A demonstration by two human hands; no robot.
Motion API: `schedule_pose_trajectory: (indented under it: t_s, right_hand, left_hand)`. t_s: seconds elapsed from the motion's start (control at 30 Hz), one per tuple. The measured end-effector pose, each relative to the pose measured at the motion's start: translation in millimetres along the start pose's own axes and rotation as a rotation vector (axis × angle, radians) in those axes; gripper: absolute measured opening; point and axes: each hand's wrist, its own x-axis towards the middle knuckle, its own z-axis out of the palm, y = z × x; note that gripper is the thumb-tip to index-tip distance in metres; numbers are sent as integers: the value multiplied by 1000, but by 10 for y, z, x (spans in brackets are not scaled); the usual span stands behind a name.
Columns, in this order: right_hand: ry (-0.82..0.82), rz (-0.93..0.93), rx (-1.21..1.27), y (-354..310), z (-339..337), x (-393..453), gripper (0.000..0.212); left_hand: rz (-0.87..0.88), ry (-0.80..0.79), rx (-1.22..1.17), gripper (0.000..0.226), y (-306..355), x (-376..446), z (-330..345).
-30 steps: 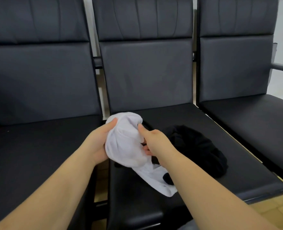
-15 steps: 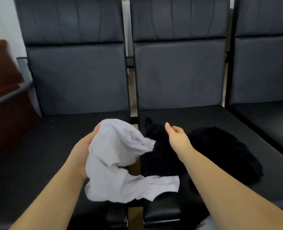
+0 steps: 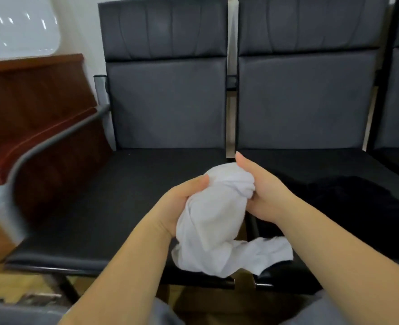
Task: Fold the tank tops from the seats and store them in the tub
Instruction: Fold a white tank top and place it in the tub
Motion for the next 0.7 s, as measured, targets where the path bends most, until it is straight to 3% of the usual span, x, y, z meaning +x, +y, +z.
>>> schedule_pose_trajectory:
  t_s: [0.07,0.13,0.2,0.33,0.43,0.6,0.7]
  right_hand:
    - [-17,-39,-7,-94,16,-109,55]
    - [-4,-95,0,-166,52,-173,40]
    - [73,-123,16,-191,63,-216,26]
    - [264,-29,55,55,-32,-80,30]
    - [297,49,-4,59,-11,61,12]
    - [381,20,-132,5,-74,224,9]
    - [441,43,-195,-20,-208,294,25]
  left_hand:
    - [53,-148,101,76,56,-100,-108]
    - [23,-193,328,65,116,-204,-167]
    - [-37,-86,635,53,171,-289,-196]
    - [-167,157,983,31,216,-338,-384]
    - [-229,249,1066,26,257,-317,-582]
    - [-230,359,1095,27,329,-278,-820]
    - [-276,330,1100,29,333,-309,-885]
